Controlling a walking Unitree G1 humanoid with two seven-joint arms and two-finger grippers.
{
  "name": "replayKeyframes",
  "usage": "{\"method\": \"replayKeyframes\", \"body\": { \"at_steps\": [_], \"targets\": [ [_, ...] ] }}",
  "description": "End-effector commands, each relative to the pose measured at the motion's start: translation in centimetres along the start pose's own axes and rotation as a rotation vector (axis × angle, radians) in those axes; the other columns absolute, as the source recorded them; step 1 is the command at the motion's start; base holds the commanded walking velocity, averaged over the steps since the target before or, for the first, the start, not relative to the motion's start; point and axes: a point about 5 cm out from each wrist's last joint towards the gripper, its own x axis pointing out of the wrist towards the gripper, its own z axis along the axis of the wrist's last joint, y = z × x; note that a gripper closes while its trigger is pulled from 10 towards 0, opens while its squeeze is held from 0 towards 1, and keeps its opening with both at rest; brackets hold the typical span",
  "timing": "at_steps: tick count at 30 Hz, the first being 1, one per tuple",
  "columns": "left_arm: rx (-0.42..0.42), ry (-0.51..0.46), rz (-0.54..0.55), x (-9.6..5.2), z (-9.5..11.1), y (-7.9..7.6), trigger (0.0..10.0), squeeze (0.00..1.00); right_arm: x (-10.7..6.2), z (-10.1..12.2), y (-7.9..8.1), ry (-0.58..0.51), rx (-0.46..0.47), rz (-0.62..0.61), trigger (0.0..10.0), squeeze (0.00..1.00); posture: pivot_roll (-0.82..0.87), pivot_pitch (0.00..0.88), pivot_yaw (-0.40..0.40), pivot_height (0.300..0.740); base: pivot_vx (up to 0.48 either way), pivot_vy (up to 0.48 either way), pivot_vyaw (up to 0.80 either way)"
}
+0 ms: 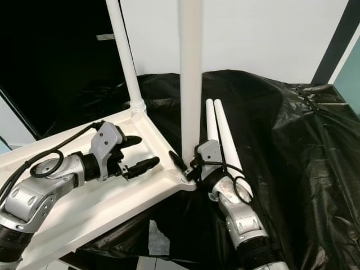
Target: Building children table
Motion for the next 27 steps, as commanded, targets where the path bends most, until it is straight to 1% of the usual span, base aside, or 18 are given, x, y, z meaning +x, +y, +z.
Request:
{"method": "replayKeyframes", "body": {
  "at_steps": [1, 2, 3, 4, 5, 6, 7, 8, 10, 11, 13, 18, 21, 23, 27],
  "targets": [
    [0.008, -0.004, -0.073, -0.1, 0.2, -0.1, 10.0, 0.00, -1.8, -4.0, -1.2, 0.228, 0.028, -0.210, 10.0, 0.00, 0.10, 0.000, 0.041, 0.740, 0.000, 0.000, 0.00],
    [0.008, -0.004, -0.073, -0.1, 0.2, -0.1, 10.0, 0.00, -1.8, -4.0, -1.2, 0.228, 0.028, -0.210, 10.0, 0.00, 0.10, 0.000, 0.041, 0.740, 0.000, 0.000, 0.00],
    [0.009, -0.005, -0.073, 0.0, 0.2, -0.1, 10.0, 0.00, -1.5, -3.6, -1.0, 0.209, 0.032, -0.290, 10.0, 0.00, 0.10, 0.000, 0.039, 0.740, 0.000, 0.000, 0.00],
    [0.009, -0.005, -0.073, 0.0, 0.2, -0.1, 10.0, 0.00, -1.5, -3.6, -1.0, 0.209, 0.032, -0.290, 10.0, 0.00, 0.10, 0.000, 0.039, 0.740, 0.000, 0.000, 0.00],
    [0.009, -0.006, -0.071, 0.0, 0.3, -0.1, 10.0, 0.00, -1.4, -3.3, -0.6, 0.194, 0.044, -0.343, 10.0, 0.00, 0.11, 0.000, 0.037, 0.740, 0.000, 0.000, 0.00],
    [0.009, -0.006, -0.071, 0.0, 0.3, -0.1, 10.0, 0.00, -1.4, -3.3, -0.6, 0.194, 0.044, -0.343, 10.0, 0.00, 0.11, 0.000, 0.037, 0.740, 0.000, 0.000, 0.00],
    [0.010, -0.006, -0.070, 0.0, 0.3, -0.1, 10.0, 0.00, -1.2, -3.2, 0.1, 0.192, 0.069, -0.353, 10.0, 0.00, 0.11, 0.000, 0.036, 0.740, 0.000, 0.000, 0.00],
    [0.009, -0.007, -0.069, 0.0, 0.3, -0.1, 10.0, 0.00, -1.0, -3.0, 0.6, 0.187, 0.066, -0.341, 10.0, 0.00, 0.11, 0.000, 0.036, 0.740, 0.000, 0.000, 0.00],
    [0.010, -0.006, -0.068, 0.0, 0.3, -0.1, 10.0, 0.00, -0.9, -3.0, 0.7, 0.183, 0.057, -0.336, 10.0, 0.00, 0.11, 0.000, 0.038, 0.740, 0.000, 0.000, 0.00],
    [0.010, -0.006, -0.068, 0.0, 0.3, -0.1, 10.0, 0.00, -0.9, -3.0, 0.7, 0.183, 0.057, -0.336, 10.0, 0.00, 0.11, 0.000, 0.038, 0.740, 0.000, 0.000, 0.00],
    [0.011, -0.005, -0.067, 0.0, 0.3, 0.0, 10.0, 0.00, -0.9, -2.7, 0.7, 0.178, 0.016, -0.322, 10.0, 0.00, 0.11, 0.000, 0.037, 0.740, 0.000, 0.000, 0.00],
    [0.014, -0.008, -0.066, 0.0, 0.4, 0.1, 10.0, 0.00, -0.7, -2.7, 0.8, 0.189, 0.021, -0.329, 10.0, 0.00, 0.11, 0.000, 0.035, 0.740, 0.000, 0.000, 0.00],
    [0.015, -0.008, -0.065, 0.1, 0.5, 0.1, 10.0, 0.00, -0.6, -2.7, 0.5, 0.223, 0.031, -0.368, 10.0, 0.00, 0.11, 0.000, 0.035, 0.740, 0.000, 0.000, 0.00],
    [0.017, -0.009, -0.063, 0.1, 0.5, 0.1, 10.0, 0.00, -0.3, -2.4, 0.2, 0.256, 0.069, -0.417, 10.0, 0.00, 0.11, 0.000, 0.033, 0.740, 0.000, 0.000, 0.00],
    [0.016, -0.010, -0.062, 0.1, 0.5, 0.1, 10.0, 0.00, 0.1, -2.0, 0.2, 0.266, 0.093, -0.423, 10.0, 0.00, 0.11, 0.000, 0.033, 0.740, 0.000, 0.000, 0.00]
  ]
}}
